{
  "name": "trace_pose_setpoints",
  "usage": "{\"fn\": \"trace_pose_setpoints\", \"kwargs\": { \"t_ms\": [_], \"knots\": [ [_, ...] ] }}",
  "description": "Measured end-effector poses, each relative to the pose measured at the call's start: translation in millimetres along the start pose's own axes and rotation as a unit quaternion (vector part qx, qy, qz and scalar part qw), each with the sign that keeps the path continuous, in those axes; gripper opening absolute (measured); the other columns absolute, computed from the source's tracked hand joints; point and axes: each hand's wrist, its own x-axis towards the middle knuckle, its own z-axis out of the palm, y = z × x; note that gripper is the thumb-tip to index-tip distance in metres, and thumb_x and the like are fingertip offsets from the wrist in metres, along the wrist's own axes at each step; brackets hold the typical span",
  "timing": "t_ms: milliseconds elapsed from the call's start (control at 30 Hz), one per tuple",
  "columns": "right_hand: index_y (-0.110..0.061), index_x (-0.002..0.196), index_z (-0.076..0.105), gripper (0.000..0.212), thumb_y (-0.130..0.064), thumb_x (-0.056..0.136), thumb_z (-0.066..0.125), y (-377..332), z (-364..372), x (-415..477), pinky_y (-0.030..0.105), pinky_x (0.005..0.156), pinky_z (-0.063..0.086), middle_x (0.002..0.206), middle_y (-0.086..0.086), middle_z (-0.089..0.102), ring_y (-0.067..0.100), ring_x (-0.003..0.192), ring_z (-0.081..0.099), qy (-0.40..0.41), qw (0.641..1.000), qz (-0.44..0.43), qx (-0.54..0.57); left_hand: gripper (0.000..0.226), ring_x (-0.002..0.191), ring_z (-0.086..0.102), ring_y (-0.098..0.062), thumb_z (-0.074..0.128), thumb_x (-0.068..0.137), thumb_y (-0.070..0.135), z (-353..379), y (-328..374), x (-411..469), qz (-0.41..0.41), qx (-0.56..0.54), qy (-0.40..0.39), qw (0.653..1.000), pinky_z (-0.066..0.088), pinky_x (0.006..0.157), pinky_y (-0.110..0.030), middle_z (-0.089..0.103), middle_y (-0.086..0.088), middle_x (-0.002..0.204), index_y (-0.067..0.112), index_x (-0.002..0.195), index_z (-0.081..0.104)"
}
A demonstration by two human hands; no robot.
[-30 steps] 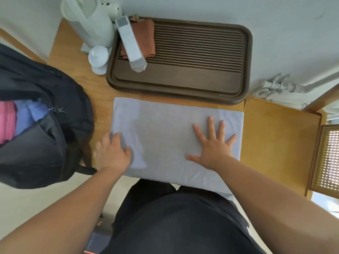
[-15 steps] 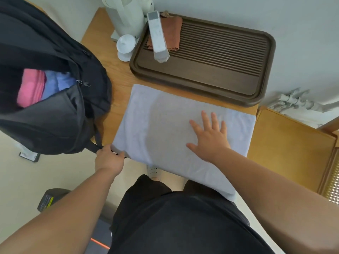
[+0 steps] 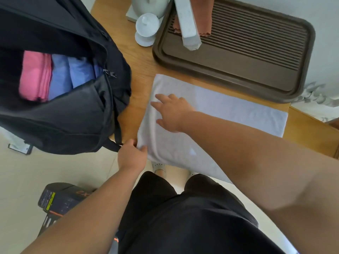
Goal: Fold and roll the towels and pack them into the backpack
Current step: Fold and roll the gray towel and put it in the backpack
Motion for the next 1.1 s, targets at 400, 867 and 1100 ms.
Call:
{"fn": "trace_pose_setpoints", "kwargs": {
  "t_ms": [400, 867, 1100],
  "knots": [
    [-0.038, 0.153, 0.027, 0.060, -0.049, 0.099, 0.049, -19, -8, 60, 0.048, 0.101, 0.044, 0.152, 0.011, 0.024, 0.035, 0.132, 0.037, -0.011, 0.990, 0.132, 0.044, 0.036, 0.057, 0.033, -0.018, 0.064, 0.086, 0.020, -25, -14, 17, 0.122, 0.029, -0.093, 0.988, 0.029, 0.053, -0.032, 0.036, -0.004, 0.063, 0.011, 0.067, 0.035],
    [-0.008, 0.146, 0.044, 0.050, -0.033, 0.103, 0.049, -22, -31, 79, 0.038, 0.108, 0.041, 0.153, 0.006, 0.030, 0.027, 0.132, 0.044, 0.057, 0.934, 0.180, 0.303, 0.025, 0.057, 0.045, -0.022, 0.062, 0.088, 0.016, -43, -15, 18, 0.148, 0.036, -0.053, 0.987, 0.038, 0.051, -0.034, 0.049, -0.005, 0.064, 0.012, 0.071, 0.044],
    [-0.009, 0.148, 0.046, 0.043, -0.014, 0.105, 0.046, -34, -67, 73, 0.024, 0.090, 0.039, 0.151, 0.007, 0.045, 0.021, 0.124, 0.051, 0.106, 0.859, 0.172, 0.470, 0.032, 0.053, 0.045, -0.017, 0.060, 0.094, 0.018, -65, 0, 7, 0.182, 0.058, 0.041, 0.981, 0.031, 0.048, -0.027, 0.049, -0.004, 0.063, 0.022, 0.070, 0.039]
  ]
}}
